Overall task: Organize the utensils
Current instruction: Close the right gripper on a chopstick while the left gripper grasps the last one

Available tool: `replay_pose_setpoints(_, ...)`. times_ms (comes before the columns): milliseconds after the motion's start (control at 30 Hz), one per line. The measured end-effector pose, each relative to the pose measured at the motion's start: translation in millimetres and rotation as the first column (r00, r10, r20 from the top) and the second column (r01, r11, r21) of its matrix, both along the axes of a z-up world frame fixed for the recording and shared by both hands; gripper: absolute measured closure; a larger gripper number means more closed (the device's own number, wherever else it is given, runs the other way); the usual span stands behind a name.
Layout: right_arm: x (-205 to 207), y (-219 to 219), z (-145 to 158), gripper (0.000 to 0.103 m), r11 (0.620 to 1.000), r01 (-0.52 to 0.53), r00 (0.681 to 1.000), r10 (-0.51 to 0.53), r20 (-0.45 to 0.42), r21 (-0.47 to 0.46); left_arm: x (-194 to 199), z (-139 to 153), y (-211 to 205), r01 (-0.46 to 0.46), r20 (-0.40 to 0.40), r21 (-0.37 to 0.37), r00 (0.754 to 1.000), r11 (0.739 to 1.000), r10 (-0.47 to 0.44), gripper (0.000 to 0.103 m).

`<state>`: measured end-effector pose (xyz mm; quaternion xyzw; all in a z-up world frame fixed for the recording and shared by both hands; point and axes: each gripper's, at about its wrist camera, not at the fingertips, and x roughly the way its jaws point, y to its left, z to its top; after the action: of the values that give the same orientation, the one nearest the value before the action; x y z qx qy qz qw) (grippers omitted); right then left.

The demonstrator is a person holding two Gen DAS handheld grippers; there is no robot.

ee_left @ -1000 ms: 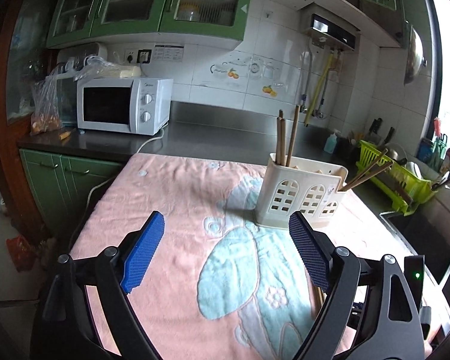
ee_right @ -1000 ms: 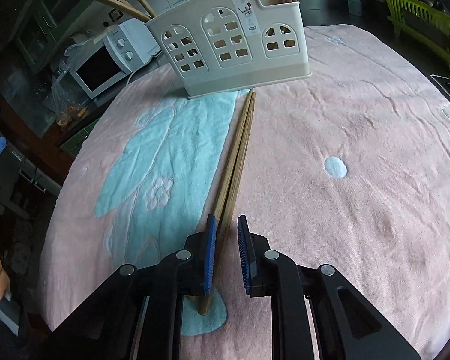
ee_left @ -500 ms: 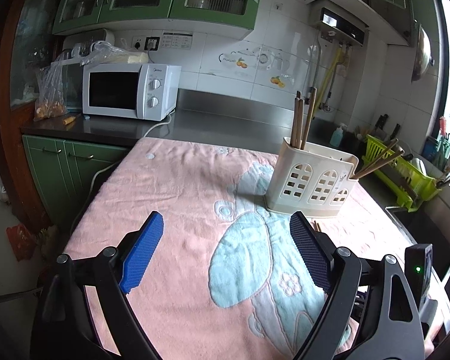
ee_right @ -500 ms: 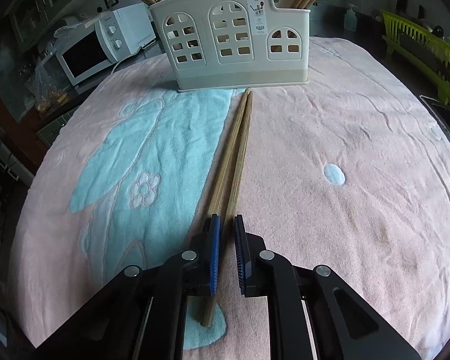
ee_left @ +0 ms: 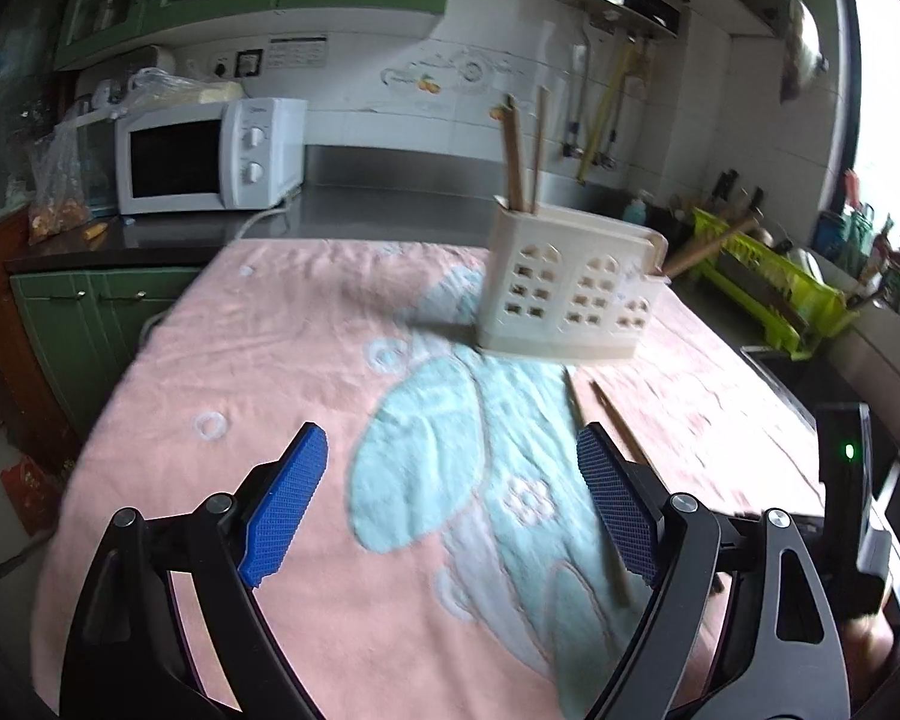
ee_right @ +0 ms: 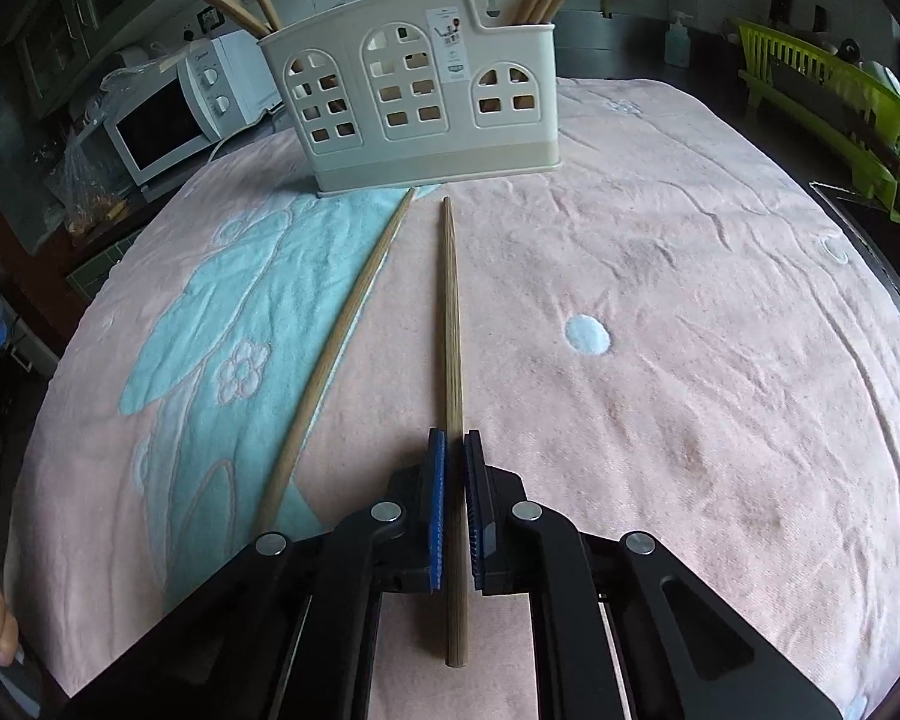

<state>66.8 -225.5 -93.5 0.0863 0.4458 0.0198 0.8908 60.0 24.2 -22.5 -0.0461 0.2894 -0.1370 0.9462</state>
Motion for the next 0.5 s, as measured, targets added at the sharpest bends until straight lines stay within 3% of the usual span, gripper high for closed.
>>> replay_pose_setpoints(267, -17.3, -24.6, -1.6, 0.096, 1.0, 0.003, 1.0, -0.003, 0.016, 0.0, -7.4, -42.6, -56.1, 0.142, -0.14, -0.006, 0.98, 0.99, -0.141, 0.038)
replay_pose_setpoints(500, -27.0, -33.5, 0.5, 0.093, 1.0, -0.018, 0.999, 0.017, 0.028, 0.017, 12.4, -68.2, -87.2, 0.196, -0.224, -0.003, 0.956, 0.981, -0.192, 0.059)
